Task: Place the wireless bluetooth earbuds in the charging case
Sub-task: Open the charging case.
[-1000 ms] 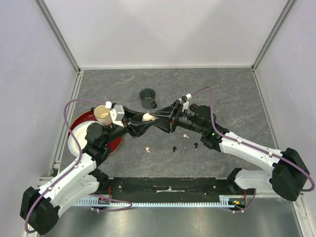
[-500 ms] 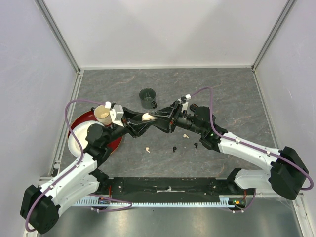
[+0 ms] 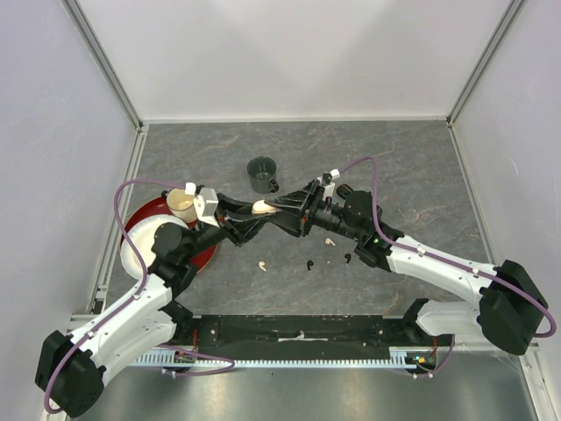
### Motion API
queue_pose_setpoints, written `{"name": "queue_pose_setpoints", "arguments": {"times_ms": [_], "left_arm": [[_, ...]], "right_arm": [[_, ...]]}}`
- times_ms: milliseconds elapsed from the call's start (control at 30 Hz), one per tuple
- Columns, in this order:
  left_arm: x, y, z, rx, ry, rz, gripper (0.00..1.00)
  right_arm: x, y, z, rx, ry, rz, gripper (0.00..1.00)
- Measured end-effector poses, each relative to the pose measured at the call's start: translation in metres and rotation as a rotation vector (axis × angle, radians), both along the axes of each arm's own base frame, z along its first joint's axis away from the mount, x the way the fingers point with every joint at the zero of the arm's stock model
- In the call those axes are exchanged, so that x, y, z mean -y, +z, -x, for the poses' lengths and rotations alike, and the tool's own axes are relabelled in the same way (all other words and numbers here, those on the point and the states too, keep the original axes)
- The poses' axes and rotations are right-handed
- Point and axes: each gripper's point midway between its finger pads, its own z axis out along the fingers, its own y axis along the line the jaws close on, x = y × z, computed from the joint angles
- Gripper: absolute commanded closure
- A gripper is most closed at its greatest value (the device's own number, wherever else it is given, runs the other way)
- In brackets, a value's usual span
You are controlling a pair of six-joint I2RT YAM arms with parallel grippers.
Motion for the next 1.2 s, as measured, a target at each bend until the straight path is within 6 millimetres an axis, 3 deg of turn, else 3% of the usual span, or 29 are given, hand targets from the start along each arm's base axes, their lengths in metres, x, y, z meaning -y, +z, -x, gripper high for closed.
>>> {"name": "queue_pose_setpoints", "arguments": {"times_ms": [300, 600, 733, 833, 1200], "left_arm": [[-0.0001, 0.0002, -0.0003, 0.0, 0.002, 0.001, 0.58], [-0.0007, 0.002, -0.0009, 0.004, 0.007, 0.007, 0.62], [-0.0003, 0.0028, -0.0007, 0.007, 0.004, 0.012, 0.9], [-0.0004, 0.0032, -0.0003, 0.012, 0.004, 0.017, 0.97], [-0.0074, -0.0044, -0.0013, 0.027, 0.045, 0.049, 0.98]], "right_arm": [[-0.0003, -0.0001, 0.0001, 0.0, -0.002, 0.0, 0.86], [-0.0006, -0.0004, 0.0003, -0.002, -0.003, 0.0, 0.85], [-0.0005, 0.0004, -0.0001, -0.004, -0.005, -0.004, 0.84], [-0.0004, 0.0009, 0.0001, -0.003, -0.005, -0.006, 0.71], [-0.0014, -0.0054, 0.0022, 0.037, 0.002, 0.021, 0.11]]}}
